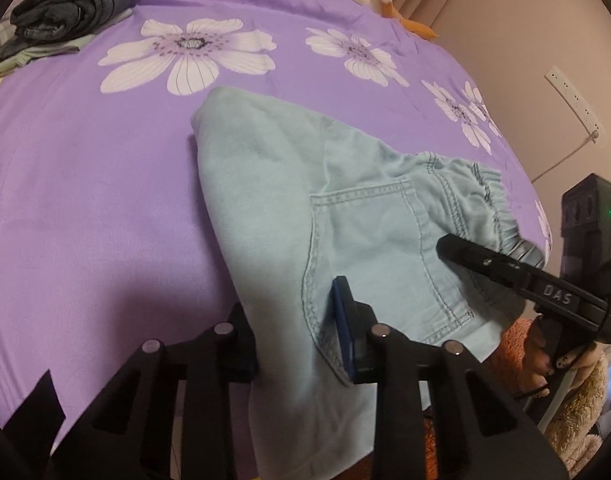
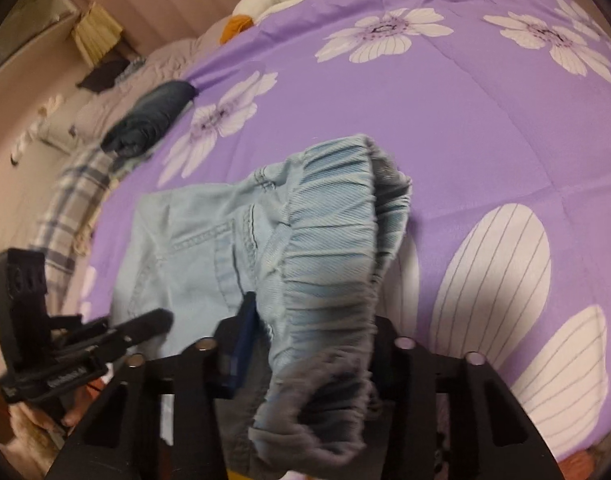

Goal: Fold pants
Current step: 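Fold the waistband over with the right tool while the left tool pins the jeans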

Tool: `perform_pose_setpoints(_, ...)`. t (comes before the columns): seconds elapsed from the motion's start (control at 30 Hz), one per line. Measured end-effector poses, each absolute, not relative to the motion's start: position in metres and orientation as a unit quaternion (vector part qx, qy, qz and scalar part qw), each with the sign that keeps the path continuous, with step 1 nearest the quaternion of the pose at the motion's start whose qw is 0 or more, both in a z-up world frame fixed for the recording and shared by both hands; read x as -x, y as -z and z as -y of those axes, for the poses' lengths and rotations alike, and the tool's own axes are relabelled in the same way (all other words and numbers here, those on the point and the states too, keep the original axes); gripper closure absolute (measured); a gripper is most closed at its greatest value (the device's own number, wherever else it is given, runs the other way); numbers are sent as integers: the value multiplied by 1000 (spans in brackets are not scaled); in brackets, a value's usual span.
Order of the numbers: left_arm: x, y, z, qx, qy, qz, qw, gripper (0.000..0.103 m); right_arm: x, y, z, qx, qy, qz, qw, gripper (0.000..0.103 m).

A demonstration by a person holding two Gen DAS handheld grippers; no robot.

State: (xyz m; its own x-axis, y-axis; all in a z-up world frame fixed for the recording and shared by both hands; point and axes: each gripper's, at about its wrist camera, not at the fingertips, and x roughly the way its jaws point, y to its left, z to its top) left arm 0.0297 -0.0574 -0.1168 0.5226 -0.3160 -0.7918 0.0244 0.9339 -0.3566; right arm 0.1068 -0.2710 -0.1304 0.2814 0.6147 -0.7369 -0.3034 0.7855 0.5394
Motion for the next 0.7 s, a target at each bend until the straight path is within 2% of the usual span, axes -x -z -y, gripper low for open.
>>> perform_pose_setpoints(0.1,-27,103,59,145,100,-470,865,77,-102,113,274,-155,-304,-501,796,66)
perform_pose_setpoints(0.47,-45,42,38,140,89,-391,905,77,-119,44,252,-116,-314,-419,844,66)
perform_pose_setpoints(0.7,-84,58,22,160,51,-402,900,77,-158,51,228,-100,-306,-424,846,66)
